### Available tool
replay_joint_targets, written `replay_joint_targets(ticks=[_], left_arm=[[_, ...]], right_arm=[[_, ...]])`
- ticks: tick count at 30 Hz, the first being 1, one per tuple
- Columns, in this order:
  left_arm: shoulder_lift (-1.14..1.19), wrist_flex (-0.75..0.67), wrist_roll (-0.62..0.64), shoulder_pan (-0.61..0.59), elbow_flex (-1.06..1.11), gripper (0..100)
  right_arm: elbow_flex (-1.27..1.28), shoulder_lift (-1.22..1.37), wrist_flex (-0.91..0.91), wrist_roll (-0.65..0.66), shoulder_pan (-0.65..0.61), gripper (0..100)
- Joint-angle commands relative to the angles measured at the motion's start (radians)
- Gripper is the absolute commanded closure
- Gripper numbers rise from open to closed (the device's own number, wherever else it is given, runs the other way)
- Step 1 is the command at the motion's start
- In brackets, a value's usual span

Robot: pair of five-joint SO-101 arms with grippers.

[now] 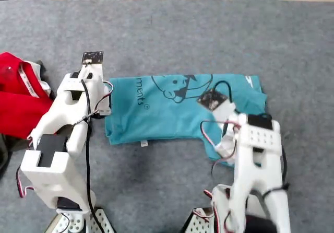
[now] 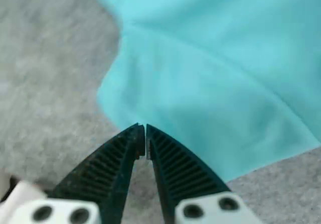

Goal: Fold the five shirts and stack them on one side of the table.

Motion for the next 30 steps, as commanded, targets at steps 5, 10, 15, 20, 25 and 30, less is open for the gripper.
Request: replay_joint_targets(ticks=[5, 10, 15, 20, 25, 30], left_arm=[[-0.012, -0.026, 0.002, -0.012, 0.002, 97], [-0.012, -0.023, 0.002, -0.012, 0.002, 97], [-0.012, -0.026, 0.002, -0.012, 0.004, 97], [-0.012, -0.026, 0.002, -0.012, 0.004, 97], [-0.012, -0.026, 0.002, -0.012, 0.004, 97], [-0.012, -0.025, 0.003, -0.010, 0.004, 97]], right_arm=[[-0.025, -0.242, 0.043, 0.066, 0.032, 98.5], [-0.068, -0.216, -0.075, 0.066, 0.089, 98.5], [0.030, -0.021, -0.301, 0.068, 0.189, 98.5], [0.041, 0.076, -0.284, 0.068, 0.258, 98.5], [0.122, 0.076, -0.302, 0.068, 0.287, 98.5], [0.170, 0.076, -0.328, 0.068, 0.295, 98.5]])
